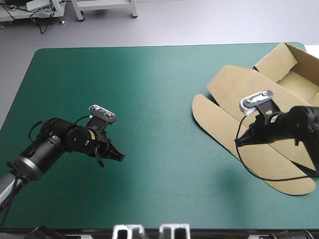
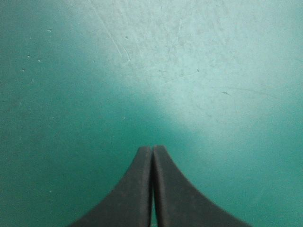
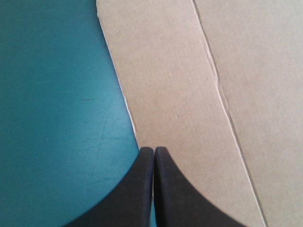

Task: Fold the box

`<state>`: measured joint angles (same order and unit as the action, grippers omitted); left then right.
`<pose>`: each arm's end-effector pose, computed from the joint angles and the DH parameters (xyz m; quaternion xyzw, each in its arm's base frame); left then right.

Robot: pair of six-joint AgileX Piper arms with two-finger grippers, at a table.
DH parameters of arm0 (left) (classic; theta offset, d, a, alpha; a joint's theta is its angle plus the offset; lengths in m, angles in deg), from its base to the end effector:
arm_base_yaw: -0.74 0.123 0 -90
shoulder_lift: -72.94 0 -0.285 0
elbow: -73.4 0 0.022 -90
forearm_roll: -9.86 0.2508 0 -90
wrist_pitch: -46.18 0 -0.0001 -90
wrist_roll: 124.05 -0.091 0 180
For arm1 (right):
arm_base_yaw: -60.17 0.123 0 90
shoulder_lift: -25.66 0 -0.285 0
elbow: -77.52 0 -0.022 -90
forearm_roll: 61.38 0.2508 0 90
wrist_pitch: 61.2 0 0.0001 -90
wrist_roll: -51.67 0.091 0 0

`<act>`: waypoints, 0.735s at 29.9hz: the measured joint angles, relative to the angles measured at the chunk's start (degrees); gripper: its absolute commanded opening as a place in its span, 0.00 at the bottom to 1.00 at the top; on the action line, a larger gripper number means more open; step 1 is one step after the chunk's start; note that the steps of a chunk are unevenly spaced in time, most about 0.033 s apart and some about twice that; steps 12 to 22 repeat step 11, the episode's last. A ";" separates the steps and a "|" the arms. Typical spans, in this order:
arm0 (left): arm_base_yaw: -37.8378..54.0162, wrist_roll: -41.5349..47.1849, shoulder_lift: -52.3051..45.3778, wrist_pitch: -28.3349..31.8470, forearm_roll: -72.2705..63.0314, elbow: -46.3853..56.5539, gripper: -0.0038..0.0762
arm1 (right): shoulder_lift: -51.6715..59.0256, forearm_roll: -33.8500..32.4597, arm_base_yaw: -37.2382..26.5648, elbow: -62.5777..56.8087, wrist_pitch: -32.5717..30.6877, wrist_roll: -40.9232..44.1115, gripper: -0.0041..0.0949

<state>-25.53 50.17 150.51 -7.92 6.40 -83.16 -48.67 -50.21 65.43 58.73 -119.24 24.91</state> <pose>0.2018 -0.1046 0.2926 0.2579 0.9414 -0.0656 0.2070 0.2162 0.0349 0.3274 -0.2377 0.9346 0.0449 0.2608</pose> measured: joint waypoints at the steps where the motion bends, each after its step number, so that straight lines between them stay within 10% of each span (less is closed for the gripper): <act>1: 0.00 -0.21 -0.06 0.15 -0.06 0.00 0.04 | 1.41 -0.11 0.00 -1.71 0.72 -0.23 0.04; 22: 0.00 -1.05 -6.16 0.35 -0.01 0.21 0.04 | 9.68 -0.41 0.00 -8.32 5.19 -1.74 0.04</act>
